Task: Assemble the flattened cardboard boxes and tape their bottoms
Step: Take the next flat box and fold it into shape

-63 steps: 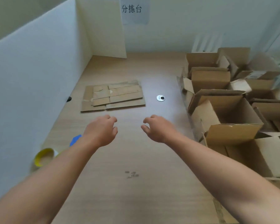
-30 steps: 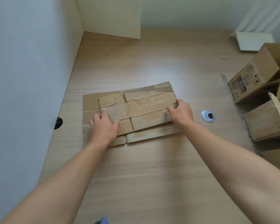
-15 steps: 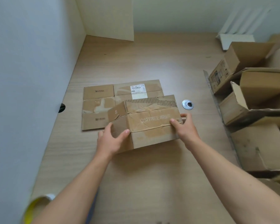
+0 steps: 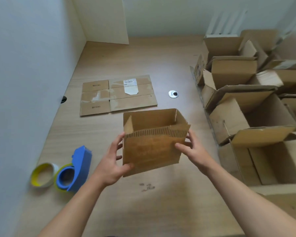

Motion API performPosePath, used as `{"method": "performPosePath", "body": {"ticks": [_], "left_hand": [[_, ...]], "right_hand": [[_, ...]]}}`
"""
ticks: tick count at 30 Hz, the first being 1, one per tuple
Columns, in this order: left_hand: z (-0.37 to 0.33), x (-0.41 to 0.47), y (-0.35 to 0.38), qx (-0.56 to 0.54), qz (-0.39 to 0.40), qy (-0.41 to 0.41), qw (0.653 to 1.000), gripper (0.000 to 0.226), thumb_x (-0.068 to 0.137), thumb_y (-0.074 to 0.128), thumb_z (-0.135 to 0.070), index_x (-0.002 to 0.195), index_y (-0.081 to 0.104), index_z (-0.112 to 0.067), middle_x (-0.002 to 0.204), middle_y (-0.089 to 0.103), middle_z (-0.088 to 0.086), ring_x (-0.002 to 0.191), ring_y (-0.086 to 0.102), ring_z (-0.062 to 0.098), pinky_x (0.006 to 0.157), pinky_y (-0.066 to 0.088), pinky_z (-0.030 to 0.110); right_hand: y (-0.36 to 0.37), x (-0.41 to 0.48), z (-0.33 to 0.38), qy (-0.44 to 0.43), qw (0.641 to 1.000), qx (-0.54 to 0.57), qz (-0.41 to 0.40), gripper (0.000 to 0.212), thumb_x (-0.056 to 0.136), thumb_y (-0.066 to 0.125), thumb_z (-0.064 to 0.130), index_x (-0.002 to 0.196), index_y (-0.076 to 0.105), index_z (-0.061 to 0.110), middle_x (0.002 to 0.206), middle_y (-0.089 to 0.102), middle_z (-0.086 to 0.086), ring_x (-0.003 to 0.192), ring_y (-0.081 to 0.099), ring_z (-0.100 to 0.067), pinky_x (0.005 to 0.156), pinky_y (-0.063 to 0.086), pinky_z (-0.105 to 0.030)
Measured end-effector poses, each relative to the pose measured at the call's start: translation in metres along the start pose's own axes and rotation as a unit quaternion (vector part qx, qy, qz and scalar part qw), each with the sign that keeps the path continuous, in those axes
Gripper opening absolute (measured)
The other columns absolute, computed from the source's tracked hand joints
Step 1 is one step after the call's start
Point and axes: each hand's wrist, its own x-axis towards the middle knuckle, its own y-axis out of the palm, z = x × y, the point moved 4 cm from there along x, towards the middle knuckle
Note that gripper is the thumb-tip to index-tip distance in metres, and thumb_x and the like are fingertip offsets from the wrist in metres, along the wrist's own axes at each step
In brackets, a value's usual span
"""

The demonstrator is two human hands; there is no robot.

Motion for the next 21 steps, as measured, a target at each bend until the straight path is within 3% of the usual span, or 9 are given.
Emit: {"method": "performPosePath", "body": {"ticks": [4, 7, 10, 12, 15, 17, 19, 21], "left_hand": [[0.008, -0.035, 0.014, 0.045, -0.026, 0.016, 0.999, 0.077, 0.068, 0.071, -0.061, 0.132, 0.029, -0.068, 0.146, 0.041, -0.014, 0.131, 0.040, -0.011, 0.090, 0.044, 0.008], [0.015, -0.056, 0.024, 0.036, -0.063, 0.003, 0.997, 0.068, 0.068, 0.078, -0.050, 0.127, 0.046, -0.058, 0.150, 0.038, -0.014, 0.133, 0.043, -0.002, 0.096, 0.049, 0.020], [0.023, -0.071, 0.032, -0.007, -0.099, -0.023, 0.995, 0.062, 0.067, 0.079, -0.044, 0.124, 0.056, -0.049, 0.153, 0.035, -0.014, 0.135, 0.044, 0.002, 0.101, 0.049, 0.031], [0.024, -0.076, 0.034, -0.020, -0.119, -0.030, 0.992, 0.056, 0.070, 0.080, -0.044, 0.121, 0.058, -0.049, 0.150, 0.039, -0.014, 0.133, 0.046, 0.002, 0.097, 0.049, 0.026], [0.027, -0.075, 0.034, 0.001, -0.147, -0.050, 0.988, 0.047, 0.081, 0.081, -0.031, 0.120, 0.059, -0.046, 0.135, 0.054, -0.013, 0.121, 0.054, 0.000, 0.083, 0.049, 0.011], [0.024, -0.072, 0.031, 0.020, -0.163, -0.062, 0.984, 0.050, 0.083, 0.079, -0.029, 0.125, 0.054, -0.041, 0.124, 0.058, -0.019, 0.113, 0.056, -0.004, 0.076, 0.047, 0.008], [0.018, -0.066, 0.030, 0.061, -0.145, -0.051, 0.986, 0.045, 0.086, 0.076, -0.030, 0.123, 0.054, -0.043, 0.122, 0.055, -0.021, 0.113, 0.055, -0.002, 0.079, 0.047, 0.014], [0.016, -0.060, 0.031, 0.084, -0.125, -0.045, 0.988, 0.032, 0.090, 0.070, -0.032, 0.116, 0.057, -0.045, 0.124, 0.054, -0.015, 0.115, 0.055, 0.004, 0.082, 0.048, 0.021]], "right_hand": [[-0.002, -0.041, -0.019, -0.035, 0.996, -0.076, 0.000, 0.067, 0.083, 0.073, 0.046, 0.137, 0.038, 0.063, 0.137, 0.050, 0.023, 0.121, 0.055, -0.005, 0.096, 0.051, -0.029], [0.001, -0.058, -0.030, -0.057, 0.987, -0.150, 0.023, 0.056, 0.088, 0.072, 0.035, 0.132, 0.045, 0.058, 0.137, 0.046, 0.019, 0.122, 0.049, -0.001, 0.095, 0.054, -0.039], [0.004, -0.066, -0.037, -0.074, 0.985, -0.150, 0.038, 0.043, 0.091, 0.071, 0.027, 0.122, 0.057, 0.053, 0.133, 0.046, 0.014, 0.125, 0.047, 0.000, 0.099, 0.051, -0.044], [0.005, -0.068, -0.039, -0.070, 0.987, -0.139, 0.026, 0.033, 0.093, 0.068, 0.026, 0.115, 0.063, 0.050, 0.129, 0.048, 0.011, 0.123, 0.051, -0.006, 0.099, 0.050, -0.044], [0.006, -0.069, -0.038, -0.069, 0.988, -0.139, -0.009, 0.025, 0.094, 0.067, 0.027, 0.107, 0.066, 0.049, 0.118, 0.054, 0.012, 0.111, 0.056, -0.003, 0.090, 0.052, -0.041], [0.006, -0.067, -0.035, -0.069, 0.984, -0.159, -0.031, 0.027, 0.094, 0.066, 0.031, 0.110, 0.060, 0.052, 0.116, 0.056, 0.011, 0.105, 0.056, 0.003, 0.088, 0.051, -0.030], [0.008, -0.063, -0.034, -0.051, 0.984, -0.164, -0.045, 0.037, 0.094, 0.065, 0.037, 0.125, 0.052, 0.052, 0.121, 0.055, 0.009, 0.102, 0.056, 0.004, 0.086, 0.047, -0.018], [0.009, -0.058, -0.033, -0.023, 0.985, -0.163, -0.054, 0.056, 0.094, 0.064, 0.041, 0.145, 0.039, 0.047, 0.121, 0.052, 0.005, 0.102, 0.056, -0.003, 0.087, 0.048, -0.021]]}}
